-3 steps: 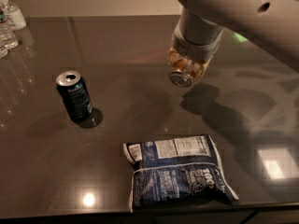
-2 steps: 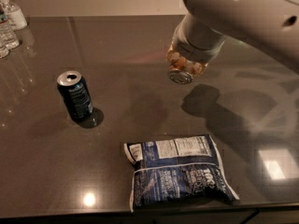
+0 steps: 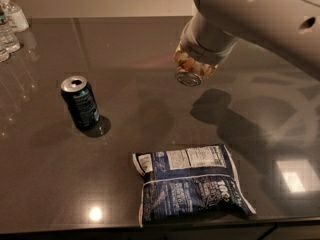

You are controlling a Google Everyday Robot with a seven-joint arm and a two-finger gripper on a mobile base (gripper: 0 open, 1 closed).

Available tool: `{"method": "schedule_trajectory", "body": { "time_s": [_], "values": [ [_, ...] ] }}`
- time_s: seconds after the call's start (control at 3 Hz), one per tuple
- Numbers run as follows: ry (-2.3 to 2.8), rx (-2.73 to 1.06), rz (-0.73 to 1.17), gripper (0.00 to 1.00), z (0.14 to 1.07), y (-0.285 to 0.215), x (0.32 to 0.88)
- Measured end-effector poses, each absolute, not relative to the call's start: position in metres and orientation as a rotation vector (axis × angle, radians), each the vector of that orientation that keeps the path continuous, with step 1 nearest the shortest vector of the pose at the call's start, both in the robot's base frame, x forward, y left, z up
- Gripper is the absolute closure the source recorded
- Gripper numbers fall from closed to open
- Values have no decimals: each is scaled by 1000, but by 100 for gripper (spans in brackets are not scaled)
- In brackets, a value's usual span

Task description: Place orange can upright

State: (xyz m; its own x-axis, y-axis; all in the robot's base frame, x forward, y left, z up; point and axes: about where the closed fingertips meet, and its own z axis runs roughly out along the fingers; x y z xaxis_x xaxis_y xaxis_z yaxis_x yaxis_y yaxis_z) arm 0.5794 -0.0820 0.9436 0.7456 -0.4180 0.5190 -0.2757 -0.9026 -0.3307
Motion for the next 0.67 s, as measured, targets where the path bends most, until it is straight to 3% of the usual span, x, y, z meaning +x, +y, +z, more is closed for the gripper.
{"method": "schedule_trajectory", "body": {
  "time_s": [0.67],
  "values": [
    [334,-2660,-931,100,952,-79,575]
  ]
}}
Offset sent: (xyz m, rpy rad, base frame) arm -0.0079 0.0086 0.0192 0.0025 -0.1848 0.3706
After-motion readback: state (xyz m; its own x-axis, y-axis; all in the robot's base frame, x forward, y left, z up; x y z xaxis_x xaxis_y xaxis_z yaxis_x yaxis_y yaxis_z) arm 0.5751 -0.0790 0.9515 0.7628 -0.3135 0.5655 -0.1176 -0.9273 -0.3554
